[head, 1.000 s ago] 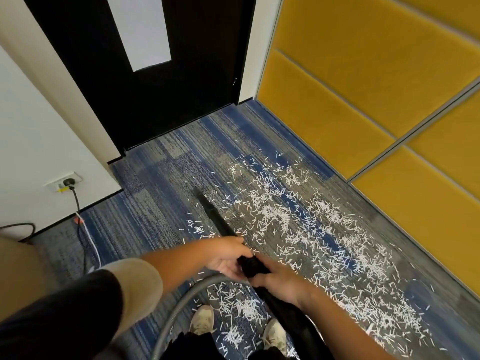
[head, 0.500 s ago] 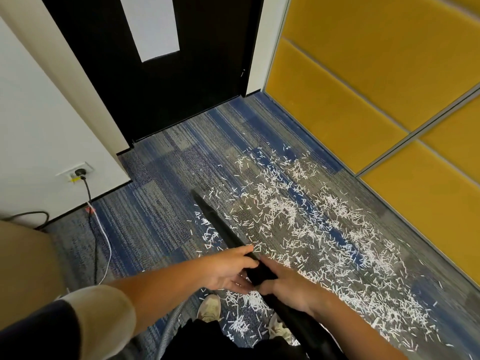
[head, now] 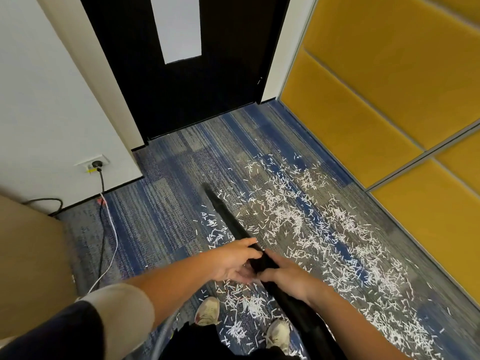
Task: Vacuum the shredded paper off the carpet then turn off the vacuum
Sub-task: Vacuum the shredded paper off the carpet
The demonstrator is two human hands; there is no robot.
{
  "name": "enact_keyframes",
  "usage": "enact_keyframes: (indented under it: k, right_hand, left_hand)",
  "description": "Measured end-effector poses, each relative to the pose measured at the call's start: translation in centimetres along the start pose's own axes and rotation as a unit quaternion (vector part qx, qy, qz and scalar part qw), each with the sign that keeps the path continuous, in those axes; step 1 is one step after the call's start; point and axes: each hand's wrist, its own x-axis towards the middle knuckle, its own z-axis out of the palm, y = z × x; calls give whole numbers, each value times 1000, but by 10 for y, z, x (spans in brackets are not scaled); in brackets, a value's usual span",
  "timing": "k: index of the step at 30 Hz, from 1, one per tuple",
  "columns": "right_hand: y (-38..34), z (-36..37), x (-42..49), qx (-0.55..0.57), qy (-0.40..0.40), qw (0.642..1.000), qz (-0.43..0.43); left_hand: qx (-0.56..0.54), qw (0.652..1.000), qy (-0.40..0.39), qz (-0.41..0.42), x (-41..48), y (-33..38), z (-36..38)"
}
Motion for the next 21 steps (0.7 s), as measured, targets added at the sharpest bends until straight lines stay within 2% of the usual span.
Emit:
enact_keyframes:
  k: [14,21]
  right_hand:
    - [-20,-9,12,-7,14,1000,15]
    - [-21,-9,22,41,45,998,31]
  left_hand:
    - [70,997,-29,-1,-1,23,-17]
    - [98,995,-26,6,1,32,-28]
